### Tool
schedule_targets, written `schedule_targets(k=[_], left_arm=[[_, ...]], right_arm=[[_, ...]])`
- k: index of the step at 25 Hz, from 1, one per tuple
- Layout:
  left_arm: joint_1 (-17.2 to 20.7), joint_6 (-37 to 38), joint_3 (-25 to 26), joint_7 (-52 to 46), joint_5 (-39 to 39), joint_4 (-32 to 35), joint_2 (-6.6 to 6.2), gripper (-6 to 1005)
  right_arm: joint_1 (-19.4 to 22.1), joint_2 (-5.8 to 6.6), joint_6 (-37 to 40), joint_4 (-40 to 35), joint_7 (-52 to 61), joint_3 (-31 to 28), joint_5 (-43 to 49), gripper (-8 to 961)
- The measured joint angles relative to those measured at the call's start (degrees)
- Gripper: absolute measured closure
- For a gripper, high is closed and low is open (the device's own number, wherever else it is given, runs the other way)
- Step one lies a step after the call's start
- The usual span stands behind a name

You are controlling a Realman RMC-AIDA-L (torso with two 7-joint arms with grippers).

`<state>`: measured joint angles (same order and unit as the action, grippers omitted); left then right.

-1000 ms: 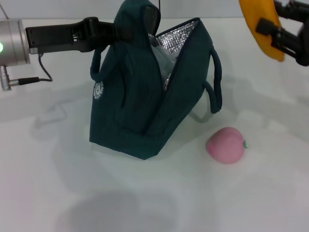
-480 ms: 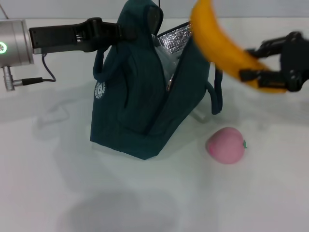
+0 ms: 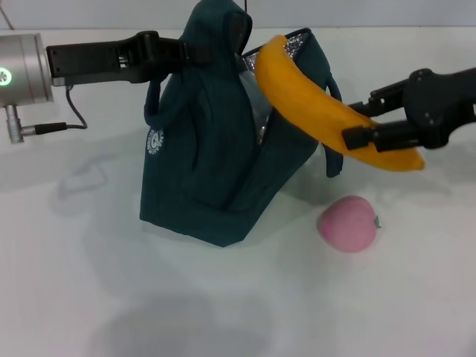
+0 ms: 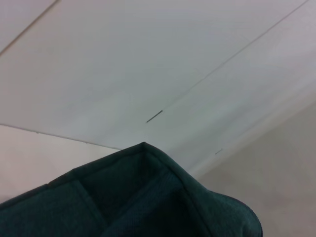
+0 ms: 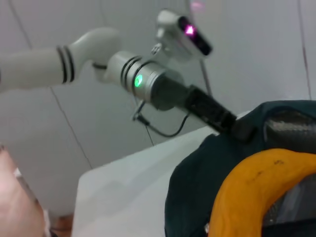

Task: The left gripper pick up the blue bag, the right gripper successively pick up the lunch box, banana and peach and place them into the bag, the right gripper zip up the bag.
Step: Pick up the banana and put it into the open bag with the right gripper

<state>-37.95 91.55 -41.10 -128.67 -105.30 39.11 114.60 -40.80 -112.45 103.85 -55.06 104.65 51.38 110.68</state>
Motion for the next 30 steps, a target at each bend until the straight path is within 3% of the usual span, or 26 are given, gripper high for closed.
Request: schedule_targets(k=[9, 13, 25, 30], left_arm=[[-0.2, 1.0, -0.1, 0.8, 0.0, 0.0, 0.57, 958], [-0.3, 1.4, -0.1, 0.8, 0.0, 0.0, 0.62, 958], [-0.2, 1.6, -0.1, 1.4, 0.6, 0.0, 0.62, 958], [-0.2, 2.4, -0.1, 1.4, 0.7, 0.0, 0.9, 957]], right_arm=[[-8.3, 2.54, 0.5, 15.0, 5.2, -0.6, -3.1, 546], [-10.3, 3.09, 1.1, 21.3, 5.9, -2.4, -3.7, 546], [-6.8, 3.41, 0.6, 32.1, 9.1, -12.6, -4.5, 547], [-6.5, 2.48, 0.8, 36.9, 9.5, -12.7, -4.5, 547]])
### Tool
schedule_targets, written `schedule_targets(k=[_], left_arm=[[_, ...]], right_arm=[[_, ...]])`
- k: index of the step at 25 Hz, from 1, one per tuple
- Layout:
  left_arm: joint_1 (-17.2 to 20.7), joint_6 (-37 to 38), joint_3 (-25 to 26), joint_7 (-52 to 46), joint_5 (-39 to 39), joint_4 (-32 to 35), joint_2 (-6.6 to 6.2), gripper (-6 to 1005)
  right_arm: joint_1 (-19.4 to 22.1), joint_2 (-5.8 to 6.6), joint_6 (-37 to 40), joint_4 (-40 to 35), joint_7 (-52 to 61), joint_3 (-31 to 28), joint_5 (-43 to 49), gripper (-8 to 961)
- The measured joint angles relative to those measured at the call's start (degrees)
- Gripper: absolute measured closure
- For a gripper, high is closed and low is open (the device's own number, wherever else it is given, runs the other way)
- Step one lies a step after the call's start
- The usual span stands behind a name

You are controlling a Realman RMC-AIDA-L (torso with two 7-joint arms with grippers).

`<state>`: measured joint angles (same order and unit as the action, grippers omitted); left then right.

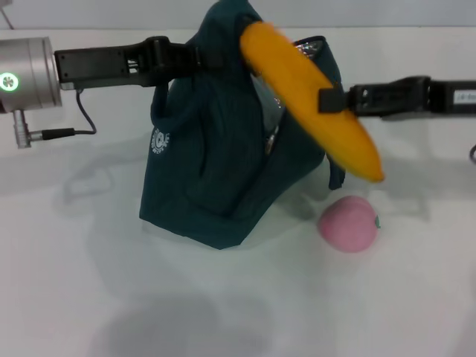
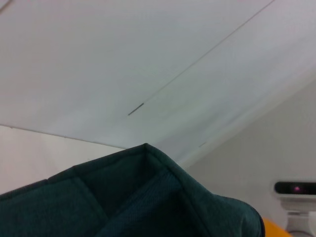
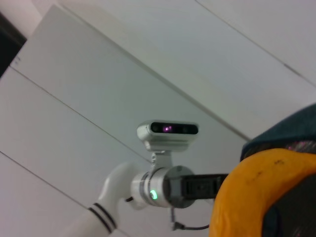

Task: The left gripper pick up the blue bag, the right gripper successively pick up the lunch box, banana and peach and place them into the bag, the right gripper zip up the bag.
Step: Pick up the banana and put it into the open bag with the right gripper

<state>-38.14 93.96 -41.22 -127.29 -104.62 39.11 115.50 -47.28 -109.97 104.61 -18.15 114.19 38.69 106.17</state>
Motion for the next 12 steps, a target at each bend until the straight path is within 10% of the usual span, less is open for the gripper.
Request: schedule_targets(k=[12], left_arm=[[0.3, 1.3, 0.0, 0.2, 0.1, 0.0, 0.64, 957]], right_arm=[[2.7, -4.68, 0.6, 2.5, 6.0, 0.0, -2.8, 546]])
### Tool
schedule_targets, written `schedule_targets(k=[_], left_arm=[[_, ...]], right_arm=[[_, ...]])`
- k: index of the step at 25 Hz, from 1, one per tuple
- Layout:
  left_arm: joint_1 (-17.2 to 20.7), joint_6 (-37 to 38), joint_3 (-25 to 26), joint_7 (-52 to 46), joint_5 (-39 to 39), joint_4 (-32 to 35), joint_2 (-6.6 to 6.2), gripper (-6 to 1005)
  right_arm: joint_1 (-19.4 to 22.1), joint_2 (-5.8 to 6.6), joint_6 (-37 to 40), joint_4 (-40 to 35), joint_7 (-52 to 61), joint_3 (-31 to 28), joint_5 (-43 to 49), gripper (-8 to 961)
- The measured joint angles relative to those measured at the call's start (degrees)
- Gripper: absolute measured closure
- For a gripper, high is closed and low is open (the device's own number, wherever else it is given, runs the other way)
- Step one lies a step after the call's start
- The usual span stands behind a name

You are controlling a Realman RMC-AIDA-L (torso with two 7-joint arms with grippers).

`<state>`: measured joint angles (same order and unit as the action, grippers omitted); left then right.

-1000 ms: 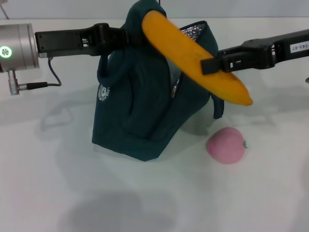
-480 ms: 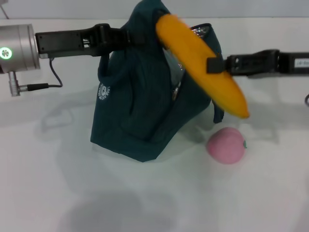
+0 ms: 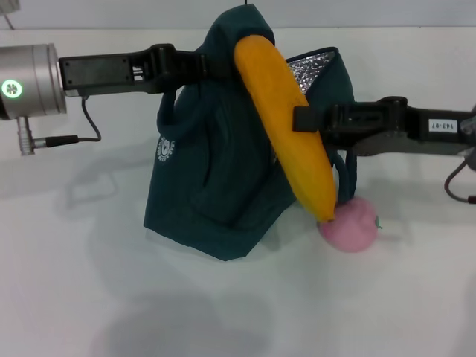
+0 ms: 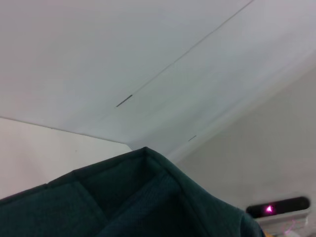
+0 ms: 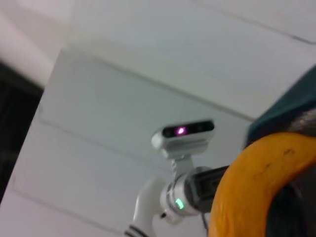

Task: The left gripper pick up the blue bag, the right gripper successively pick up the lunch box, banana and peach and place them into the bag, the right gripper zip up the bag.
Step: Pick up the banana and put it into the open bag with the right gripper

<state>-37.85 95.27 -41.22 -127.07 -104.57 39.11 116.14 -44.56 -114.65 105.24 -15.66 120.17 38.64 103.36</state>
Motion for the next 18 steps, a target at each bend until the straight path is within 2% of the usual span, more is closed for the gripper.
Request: schedule_targets(k=[3, 8, 13, 15, 18], left_arm=[[0.1, 0.0, 0.1, 0.3, 0.0, 0.0, 0.13, 957], [0.2, 0.1, 0.2, 0.7, 0.1, -0.2, 0.14, 957], [-0.2, 0.1, 0.0, 0.7, 0.1, -0.7, 0.14, 958], [-0.3, 0.1, 0.0, 0.7, 0.1, -0.8, 0.13, 958], [-0.3, 0.1, 0.0, 0.7, 0.1, -0.8, 0.13, 958]], right_arm=[[2.0, -0.51, -1.4, 0.9, 2.1, 0.0, -1.2, 547], [4.2, -0.48, -2.2, 2.1, 3.2, -0.1, -4.0, 542], [4.6, -0.47, -1.1, 2.1, 4.6, 0.0, -5.3, 535], [4.5, -0.28, -1.3, 2.0, 4.7, -0.1, -5.4, 532], [3.5, 0.69, -2.4, 2.0, 5.0, -0.1, -6.1, 528]])
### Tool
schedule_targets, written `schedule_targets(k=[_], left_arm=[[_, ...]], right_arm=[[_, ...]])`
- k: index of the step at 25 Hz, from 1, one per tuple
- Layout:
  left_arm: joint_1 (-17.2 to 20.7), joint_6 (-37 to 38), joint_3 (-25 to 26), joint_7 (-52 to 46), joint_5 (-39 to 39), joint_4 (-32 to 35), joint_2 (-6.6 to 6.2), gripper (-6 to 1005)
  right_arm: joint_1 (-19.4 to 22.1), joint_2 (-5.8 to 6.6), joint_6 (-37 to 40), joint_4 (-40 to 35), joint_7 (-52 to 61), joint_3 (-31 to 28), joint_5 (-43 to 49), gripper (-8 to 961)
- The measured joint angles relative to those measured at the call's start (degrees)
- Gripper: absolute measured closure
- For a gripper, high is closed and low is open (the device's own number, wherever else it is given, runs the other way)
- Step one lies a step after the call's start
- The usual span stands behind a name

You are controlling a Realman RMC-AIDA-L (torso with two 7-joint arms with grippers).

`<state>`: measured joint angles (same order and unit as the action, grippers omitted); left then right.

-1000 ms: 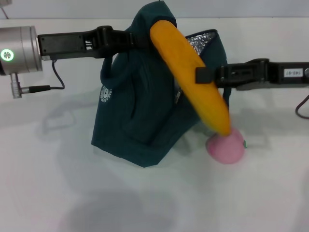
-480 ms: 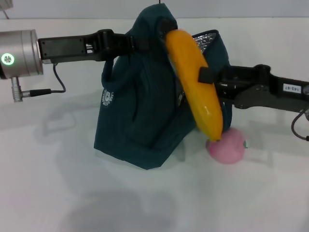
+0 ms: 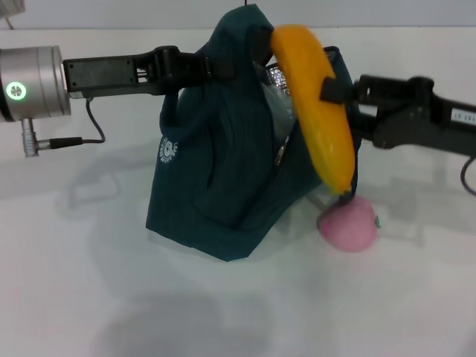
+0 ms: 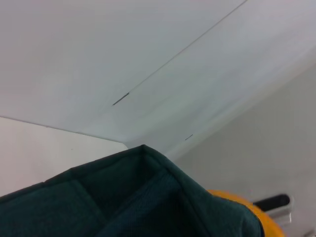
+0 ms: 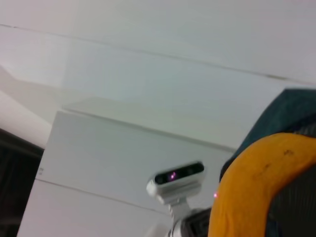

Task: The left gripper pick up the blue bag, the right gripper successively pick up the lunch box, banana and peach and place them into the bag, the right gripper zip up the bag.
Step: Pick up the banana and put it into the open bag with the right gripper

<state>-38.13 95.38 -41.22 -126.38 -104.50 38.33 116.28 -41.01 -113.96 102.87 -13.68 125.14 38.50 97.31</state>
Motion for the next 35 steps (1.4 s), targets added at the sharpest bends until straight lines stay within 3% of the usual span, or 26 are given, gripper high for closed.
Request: schedule_targets(k=[9, 16, 23, 35], left_arm=[[-0.1, 1.0, 0.0, 0.0, 0.0, 0.0, 0.32, 958], [-0.1, 1.4, 0.0, 0.0, 0.0, 0.0, 0.35, 958], [-0.4, 1.4, 0.0, 0.0, 0.0, 0.0, 0.35, 957], [-1.0, 1.3, 0.0, 0.0, 0.0, 0.0, 0.16, 958]], right_arm=[[-2.7, 0.84, -5.7, -0.2, 1.2, 0.0, -0.4, 516], [-2.4, -0.98, -11.5, -1.7, -4.5, 0.0, -3.5, 507], [-2.8, -2.11, -13.4, 1.1, -18.3, 0.5, -8.5, 498], [-5.3, -2.23, -13.8, 6.1, -38.3, 5.6, -8.9, 482]])
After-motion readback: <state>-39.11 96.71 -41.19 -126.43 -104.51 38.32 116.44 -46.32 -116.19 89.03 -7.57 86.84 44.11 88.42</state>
